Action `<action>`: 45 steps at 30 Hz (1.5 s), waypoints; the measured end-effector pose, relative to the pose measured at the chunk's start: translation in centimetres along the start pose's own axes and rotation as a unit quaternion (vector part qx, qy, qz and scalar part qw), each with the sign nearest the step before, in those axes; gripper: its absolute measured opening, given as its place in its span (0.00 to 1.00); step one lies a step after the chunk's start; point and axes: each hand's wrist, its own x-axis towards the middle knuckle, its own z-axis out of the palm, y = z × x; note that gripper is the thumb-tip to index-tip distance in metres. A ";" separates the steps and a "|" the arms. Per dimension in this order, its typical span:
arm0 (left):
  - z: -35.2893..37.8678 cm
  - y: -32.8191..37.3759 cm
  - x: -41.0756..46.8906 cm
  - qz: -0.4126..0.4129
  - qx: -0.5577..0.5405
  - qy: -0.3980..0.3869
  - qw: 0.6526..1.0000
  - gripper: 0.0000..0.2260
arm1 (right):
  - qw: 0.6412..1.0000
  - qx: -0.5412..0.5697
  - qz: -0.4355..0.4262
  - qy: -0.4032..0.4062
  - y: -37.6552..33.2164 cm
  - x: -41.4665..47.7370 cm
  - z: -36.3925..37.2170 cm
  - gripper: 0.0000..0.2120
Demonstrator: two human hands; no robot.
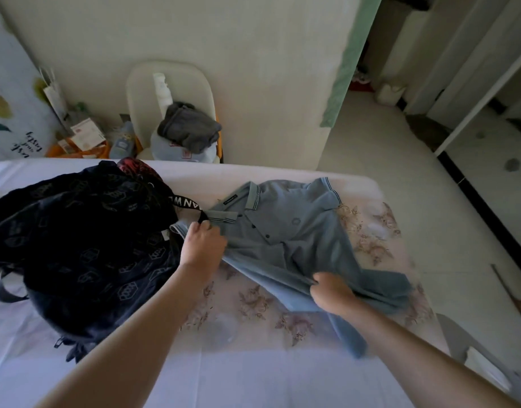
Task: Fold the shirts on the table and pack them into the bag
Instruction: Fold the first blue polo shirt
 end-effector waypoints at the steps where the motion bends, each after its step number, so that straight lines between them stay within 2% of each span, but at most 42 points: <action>1: -0.6 -0.2 0.2 -0.052 0.033 -0.058 0.996 0.08 | 0.997 0.054 -0.010 -0.060 -1.0 -0.7 0.5 0.12; 3: -1.0 -0.4 0.2 -0.092 0.084 -0.164 0.979 0.10 | 0.965 0.199 -0.020 -0.170 -2.7 -2.3 1.6 0.10; 5: -0.3 0.4 -0.4 -0.047 0.053 -0.163 0.984 0.14 | 0.950 0.235 -0.029 -0.205 -3.0 -3.0 2.9 0.09; 7: 0.7 2.3 -1.6 0.032 -0.057 -0.117 0.991 0.16 | 0.984 0.132 -0.065 -0.102 -2.0 -2.7 4.0 0.12; 8: 1.4 3.6 -2.3 0.069 -0.141 -0.112 0.981 0.16 | 0.994 0.067 -0.080 -0.039 -1.0 -2.5 4.3 0.15; 10: 2.8 6.5 -4.1 0.127 -0.283 -0.134 0.941 0.13 | 0.993 0.002 -0.111 0.027 1.2 -2.6 4.8 0.17; 11: 3.8 7.8 -5.0 0.157 -0.305 -0.161 0.925 0.18 | 0.991 -0.026 -0.122 0.041 2.3 -2.8 5.0 0.19; 13: 6.0 10.1 -6.8 0.212 -0.262 -0.213 0.917 0.32 | 0.991 -0.081 -0.108 0.024 4.1 -3.5 5.2 0.26; 14: 7.2 10.9 -7.4 0.221 -0.238 -0.223 0.919 0.32 | 0.991 -0.096 -0.088 0.005 4.8 -3.9 5.3 0.30; 15: 8.2 11.5 -7.9 0.212 -0.238 -0.216 0.923 0.27 | 0.992 -0.109 -0.070 -0.016 5.5 -4.3 5.3 0.34; 18: 9.9 11.6 -8.4 0.165 -0.347 -0.166 0.908 0.09 | 0.981 -0.186 -0.054 -0.027 7.3 -4.7 5.9 0.42; 20: 9.7 10.5 -8.5 0.154 -0.365 -0.173 0.902 0.09 | 0.981 -0.185 -0.062 0.021 8.2 -4.2 6.2 0.38; 23: 9.1 7.7 -8.3 0.135 -0.328 -0.168 0.920 0.17 | 0.986 -0.086 -0.089 0.112 8.5 -3.5 6.4 0.24; 25: 8.9 5.4 -7.9 0.135 -0.266 -0.188 0.936 0.18 | 0.980 -0.035 -0.079 0.182 8.0 -3.5 5.8 0.17; 27: 8.2 3.4 -7.7 0.123 -0.162 -0.259 0.944 0.19 | 0.973 -0.044 -0.043 0.223 7.2 -4.6 4.5 0.13; 28: 7.9 2.8 -7.7 0.108 -0.120 -0.293 0.942 0.19 | 0.975 -0.080 -0.036 0.203 6.9 -5.2 4.1 0.11; 29: 7.3 2.5 -7.9 0.098 -0.080 -0.320 0.939 0.19 | 0.980 -0.135 -0.034 0.144 6.7 -5.6 3.7 0.10; 31: 5.9 3.1 -8.5 0.089 -0.034 -0.334 0.938 0.18 | 0.973 -0.226 0.004 -0.042 5.8 -6.7 3.3 0.09; 32: 5.3 3.8 -8.9 0.087 -0.038 -0.311 0.945 0.17 | 0.963 -0.249 0.029 -0.100 5.2 -7.3 3.4 0.09; 33: 4.9 4.6 -9.4 0.081 -0.070 -0.271 0.956 0.16 | 0.959 -0.260 0.030 -0.107 4.9 -7.6 3.6 0.10; 35: 4.6 6.5 -10.8 0.071 -0.166 -0.180 0.967 0.18 | 0.967 -0.253 -0.019 -0.015 4.5 -8.0 4.4 0.14; 36: 4.8 7.4 -11.4 0.070 -0.194 -0.160 0.965 0.24 | 0.968 -0.242 -0.056 0.025 4.1 -8.3 4.7 0.18; 38: 5.8 8.9 -12.5 0.068 -0.198 -0.196 0.958 0.38 | 0.971 -0.208 -0.118 0.024 3.2 -8.5 5.6 0.29; 39: 6.4 9.4 -12.9 0.076 -0.185 -0.222 0.954 0.41 | 0.971 -0.198 -0.134 -0.001 2.9 -8.4 6.1 0.34; 41: 7.6 9.8 -13.4 0.102 -0.166 -0.239 0.951 0.42 | 0.969 -0.200 -0.134 -0.049 2.5 -8.3 7.0 0.40; 45: 7.4 9.9 -13.1 0.152 -0.165 -0.245 0.943 0.38 | 0.974 -0.195 -0.079 -0.088 4.3 -8.5 7.9 0.39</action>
